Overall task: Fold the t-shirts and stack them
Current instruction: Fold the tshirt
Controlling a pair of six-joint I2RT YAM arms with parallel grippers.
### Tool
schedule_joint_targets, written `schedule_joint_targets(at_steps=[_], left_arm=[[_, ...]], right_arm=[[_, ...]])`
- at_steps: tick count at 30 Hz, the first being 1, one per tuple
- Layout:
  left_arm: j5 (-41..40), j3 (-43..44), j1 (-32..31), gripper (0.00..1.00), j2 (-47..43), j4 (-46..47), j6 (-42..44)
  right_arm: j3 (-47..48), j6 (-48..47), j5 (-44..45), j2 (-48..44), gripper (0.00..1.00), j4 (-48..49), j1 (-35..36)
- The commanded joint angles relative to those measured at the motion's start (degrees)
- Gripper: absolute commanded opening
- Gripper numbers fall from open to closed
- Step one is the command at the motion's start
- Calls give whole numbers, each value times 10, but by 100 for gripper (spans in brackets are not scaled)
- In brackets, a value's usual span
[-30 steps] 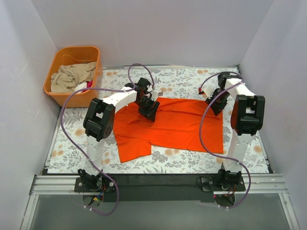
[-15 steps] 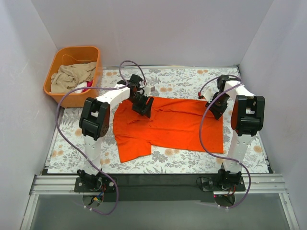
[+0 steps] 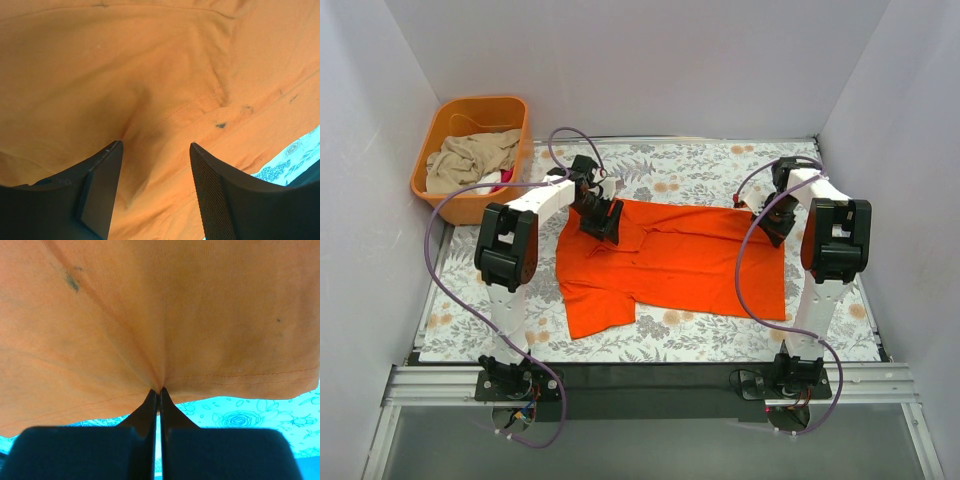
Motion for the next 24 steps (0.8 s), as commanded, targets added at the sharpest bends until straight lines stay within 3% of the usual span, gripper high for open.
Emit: schedule_joint_targets(at_steps=[1, 8, 10, 11, 14, 16, 19, 22, 24], left_arm=[[-4, -5, 5, 52, -40, 2, -2], [5, 6, 5, 52, -57, -3, 1], [-1, 10, 5, 53, -63, 2, 2], [-3, 21, 5, 53, -63, 2, 2], [-11, 48, 8, 53, -51, 4, 5], [-13, 55, 9, 53, -44, 22, 1], [-20, 69, 9, 52, -12, 44, -9], [-34, 88, 10, 50, 18, 58, -28], [-41, 100, 10, 49, 31, 66, -36]], right_arm=[[2, -52, 21, -29, 1, -15, -4], [-3, -57, 24, -22, 1, -13, -9], [-4, -60, 24, -24, 17, -16, -9], [-1, -60, 21, -26, 37, -19, -9], [49, -53, -34, -34, 65, -46, -9], [105, -26, -80, -29, 66, -66, -9], [166, 37, -124, -3, 60, -70, -9], [194, 91, -126, 52, 42, -72, -4], [195, 102, -121, 71, 36, -72, 0]])
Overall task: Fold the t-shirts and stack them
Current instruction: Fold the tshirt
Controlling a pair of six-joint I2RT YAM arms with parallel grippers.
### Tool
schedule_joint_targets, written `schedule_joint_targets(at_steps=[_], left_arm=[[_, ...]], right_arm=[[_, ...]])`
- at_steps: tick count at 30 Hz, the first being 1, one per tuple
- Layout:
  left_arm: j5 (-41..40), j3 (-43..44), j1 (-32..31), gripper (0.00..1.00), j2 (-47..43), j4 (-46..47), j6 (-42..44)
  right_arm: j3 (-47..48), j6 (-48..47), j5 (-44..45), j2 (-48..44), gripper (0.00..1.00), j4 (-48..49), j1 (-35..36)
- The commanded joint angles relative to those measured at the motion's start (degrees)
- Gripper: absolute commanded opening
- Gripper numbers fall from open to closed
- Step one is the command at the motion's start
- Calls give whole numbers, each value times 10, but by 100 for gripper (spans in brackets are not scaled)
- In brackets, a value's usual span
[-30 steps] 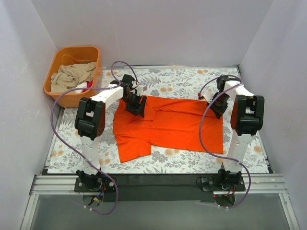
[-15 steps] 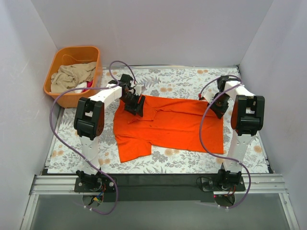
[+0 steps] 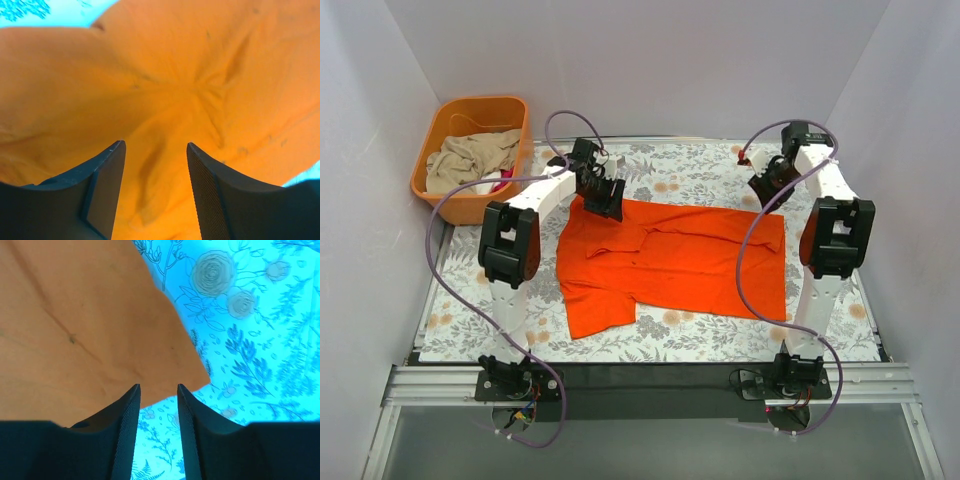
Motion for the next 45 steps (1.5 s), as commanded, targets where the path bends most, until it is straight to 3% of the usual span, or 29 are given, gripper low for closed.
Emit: schedule_joint_targets(at_steps=[1, 10, 15, 18, 20, 23, 27, 31, 33, 38, 45], left_arm=[[-24, 28, 4, 49, 27, 25, -28], [-62, 28, 14, 45, 64, 49, -38], [-54, 95, 43, 44, 121, 37, -36], [-12, 165, 51, 47, 154, 13, -13], [33, 190, 51, 50, 150, -12, 3], [86, 182, 51, 52, 86, -32, 29], [105, 67, 51, 54, -56, -28, 105], [120, -149, 52, 53, -248, -27, 219], [127, -209, 52, 53, -320, -61, 294], [106, -355, 52, 52, -415, -108, 389], [86, -434, 48, 52, -475, -113, 419]], right_arm=[[1, 57, -16, 59, 35, -27, 7], [51, 106, 55, 150, 32, 11, 8], [149, 130, 71, 212, 33, 25, 10], [193, 135, 65, 224, 41, 27, 12], [190, 131, 59, 196, 52, 27, 14], [132, 103, 30, 101, 58, 27, 17], [7, 44, 1, -38, 59, 26, 17], [-154, -11, 15, -156, 52, 26, 34], [-249, -33, 24, -213, 51, 26, 36], [-390, -40, 32, -301, 47, 47, 50], [-557, -28, 91, -371, 46, 130, 92]])
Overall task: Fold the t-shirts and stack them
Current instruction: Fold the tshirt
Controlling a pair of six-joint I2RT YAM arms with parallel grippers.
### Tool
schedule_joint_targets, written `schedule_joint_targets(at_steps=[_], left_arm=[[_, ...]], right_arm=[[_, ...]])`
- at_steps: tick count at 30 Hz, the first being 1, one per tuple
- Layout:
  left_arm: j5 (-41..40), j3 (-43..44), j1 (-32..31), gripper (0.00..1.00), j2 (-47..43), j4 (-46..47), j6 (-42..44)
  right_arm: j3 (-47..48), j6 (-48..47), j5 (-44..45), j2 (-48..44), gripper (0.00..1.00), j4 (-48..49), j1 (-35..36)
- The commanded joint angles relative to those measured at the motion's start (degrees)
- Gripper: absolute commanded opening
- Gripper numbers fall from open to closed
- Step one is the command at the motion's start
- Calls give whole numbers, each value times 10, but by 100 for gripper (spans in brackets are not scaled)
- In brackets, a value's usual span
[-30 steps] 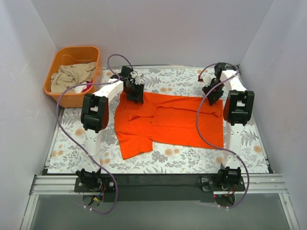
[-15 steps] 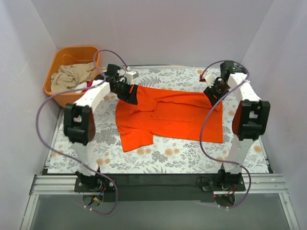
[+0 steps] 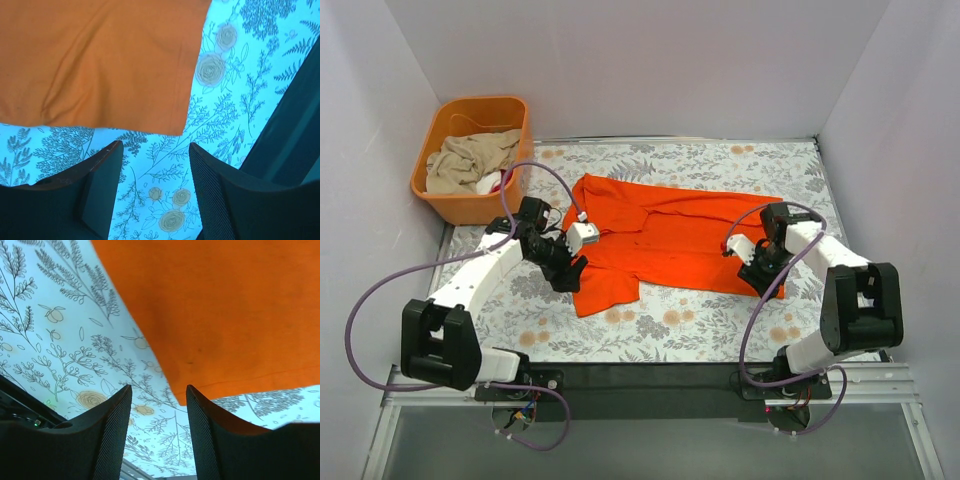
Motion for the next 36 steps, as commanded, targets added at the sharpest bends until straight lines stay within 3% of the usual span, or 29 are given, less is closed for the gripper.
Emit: schedule_joint_targets(at_steps=[1, 15, 25, 28, 30, 32, 33, 35, 36], left_arm=[[-5, -10, -4, 52, -31, -7, 48], [-79, -116, -91, 54, -30, 92, 100], [-110, -185, -146, 54, -19, 162, 136], [-118, -203, -161, 52, -20, 178, 149], [-128, -211, -168, 49, -15, 194, 150], [-132, -214, -171, 42, -8, 204, 144], [-133, -212, -171, 27, -1, 204, 140], [-132, -207, -171, 16, -4, 189, 132], [-130, -206, -171, 4, -22, 181, 132]], right_arm=[[-43, -21, 39, -46, 47, 58, 13], [-108, -34, 105, -38, 48, 140, 18], [-122, -22, 116, -13, 33, 168, 24], [-125, -18, 119, -4, 23, 173, 24], [-126, -17, 122, -3, 20, 177, 26], [-127, -16, 124, 0, 6, 180, 26], [-126, -15, 126, 1, 1, 181, 25], [-122, -14, 126, -4, 1, 179, 25], [-122, -15, 126, -9, 1, 179, 26]])
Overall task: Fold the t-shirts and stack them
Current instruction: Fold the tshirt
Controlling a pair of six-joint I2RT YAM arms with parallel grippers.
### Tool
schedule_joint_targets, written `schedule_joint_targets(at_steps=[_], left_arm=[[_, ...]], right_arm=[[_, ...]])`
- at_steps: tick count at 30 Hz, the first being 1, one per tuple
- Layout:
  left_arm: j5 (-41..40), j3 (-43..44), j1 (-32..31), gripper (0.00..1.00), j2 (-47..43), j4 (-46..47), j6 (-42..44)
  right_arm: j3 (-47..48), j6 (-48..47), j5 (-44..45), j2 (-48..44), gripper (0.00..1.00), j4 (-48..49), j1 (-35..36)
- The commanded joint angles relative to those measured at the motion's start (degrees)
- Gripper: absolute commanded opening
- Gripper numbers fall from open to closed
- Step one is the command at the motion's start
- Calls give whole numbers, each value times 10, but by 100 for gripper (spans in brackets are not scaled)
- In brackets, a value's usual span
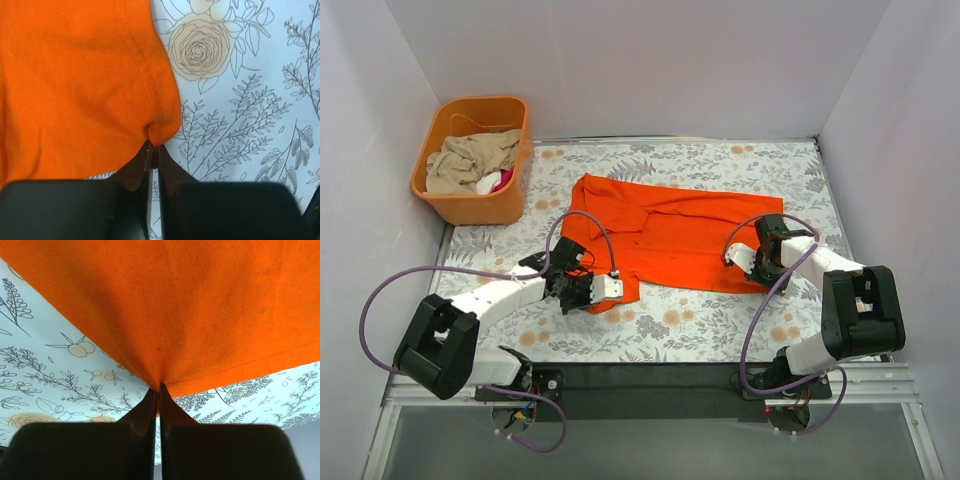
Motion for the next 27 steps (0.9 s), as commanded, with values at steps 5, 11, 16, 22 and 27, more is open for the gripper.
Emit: schedule_joint_targets(at_steps=[5, 11, 16, 22, 27], left_arm=[[18, 11, -4, 0, -99, -101, 7], [41, 39, -4, 0, -178, -193, -9], [61, 75, -4, 0, -214, -235, -29], [46, 168, 16, 0, -183, -175, -100], [66, 288, 90, 0, -64, -120, -142]], right_arm=[[-13, -17, -17, -21, 1, 10, -2], [-21, -28, -22, -58, 1, -19, -1], [-13, -36, -38, -109, 1, -62, -2], [50, -45, -52, -113, 1, -75, -13], [155, -40, -71, -46, 1, -89, -29]])
